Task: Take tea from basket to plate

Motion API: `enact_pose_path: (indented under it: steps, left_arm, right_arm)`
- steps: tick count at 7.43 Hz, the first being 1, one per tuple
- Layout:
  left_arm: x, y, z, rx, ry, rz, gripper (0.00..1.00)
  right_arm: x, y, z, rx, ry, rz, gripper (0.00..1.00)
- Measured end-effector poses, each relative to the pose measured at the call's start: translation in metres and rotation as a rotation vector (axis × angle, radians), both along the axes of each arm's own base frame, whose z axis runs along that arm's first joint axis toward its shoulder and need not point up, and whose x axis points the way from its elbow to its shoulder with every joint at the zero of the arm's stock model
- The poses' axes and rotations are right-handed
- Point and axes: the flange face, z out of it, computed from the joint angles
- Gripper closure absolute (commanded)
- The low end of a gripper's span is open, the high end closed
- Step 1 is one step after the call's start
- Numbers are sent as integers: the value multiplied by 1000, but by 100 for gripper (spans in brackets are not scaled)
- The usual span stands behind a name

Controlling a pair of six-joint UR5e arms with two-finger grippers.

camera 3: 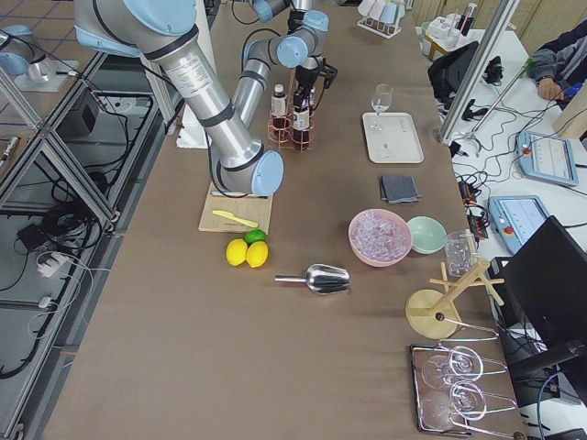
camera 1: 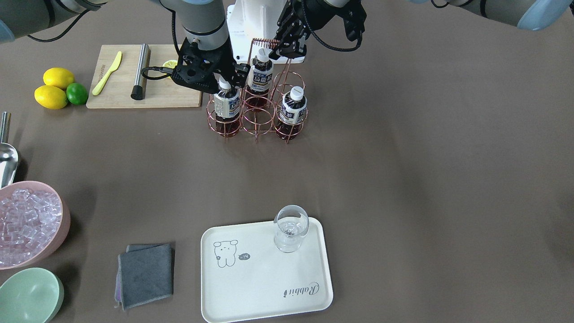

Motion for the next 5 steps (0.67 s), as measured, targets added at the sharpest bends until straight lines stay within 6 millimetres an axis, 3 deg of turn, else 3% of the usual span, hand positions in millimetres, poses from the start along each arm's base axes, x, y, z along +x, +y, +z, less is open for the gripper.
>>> enact_pose_path:
  steps: [1, 3, 5]
  left_arm:
    - [0, 0, 0, 0, 0, 0, 100]
    - [-1, -1, 0, 0, 0, -2, 100]
    - [-1, -1, 1, -1, -1, -2, 100]
  right_arm:
    - [0, 1, 0, 0, -1, -1, 64]
    - [2, 2, -2, 2, -6, -2, 100]
    - [6, 5, -7, 8, -16, -3, 100]
